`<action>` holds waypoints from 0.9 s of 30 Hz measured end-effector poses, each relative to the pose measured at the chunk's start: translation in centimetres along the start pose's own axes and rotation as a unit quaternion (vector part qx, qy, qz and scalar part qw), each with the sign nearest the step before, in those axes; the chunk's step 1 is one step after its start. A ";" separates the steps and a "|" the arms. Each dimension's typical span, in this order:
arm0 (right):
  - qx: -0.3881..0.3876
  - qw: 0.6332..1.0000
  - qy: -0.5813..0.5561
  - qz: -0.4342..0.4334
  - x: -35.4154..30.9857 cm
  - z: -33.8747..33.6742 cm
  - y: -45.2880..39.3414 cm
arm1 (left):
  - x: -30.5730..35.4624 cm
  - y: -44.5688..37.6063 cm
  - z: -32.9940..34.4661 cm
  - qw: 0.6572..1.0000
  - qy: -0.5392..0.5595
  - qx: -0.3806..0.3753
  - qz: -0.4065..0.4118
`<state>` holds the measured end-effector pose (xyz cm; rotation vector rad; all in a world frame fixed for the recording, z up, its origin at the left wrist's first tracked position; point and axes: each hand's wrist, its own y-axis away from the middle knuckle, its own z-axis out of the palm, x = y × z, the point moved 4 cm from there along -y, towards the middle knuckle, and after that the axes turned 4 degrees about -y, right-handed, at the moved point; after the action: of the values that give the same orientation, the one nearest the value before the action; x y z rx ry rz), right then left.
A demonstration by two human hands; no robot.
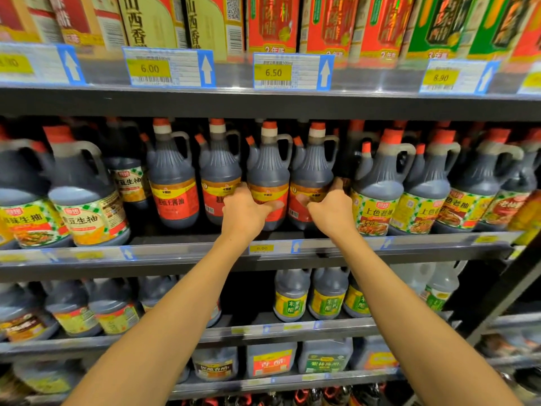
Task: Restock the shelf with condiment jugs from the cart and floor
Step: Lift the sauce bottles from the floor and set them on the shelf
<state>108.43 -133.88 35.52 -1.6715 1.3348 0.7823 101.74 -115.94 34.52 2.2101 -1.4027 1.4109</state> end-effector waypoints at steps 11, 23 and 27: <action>-0.006 1.000 -0.014 -0.004 0.1 0.5 -0.5 | -0.5 -0.9 0.8 1.000 -0.007 -0.014 -0.009; 0.013 0.999 -0.052 0.007 0.1 1.5 -0.9 | -0.3 -1.4 1.3 0.999 -0.022 -0.028 -0.040; 0.019 0.998 -0.061 -0.001 0.0 1.5 -0.7 | -0.2 -1.4 1.3 0.998 -0.023 -0.020 -0.049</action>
<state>109.18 -132.52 34.97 -1.5700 1.2556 0.8392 103.65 -115.77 34.10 2.2661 -1.3041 1.2966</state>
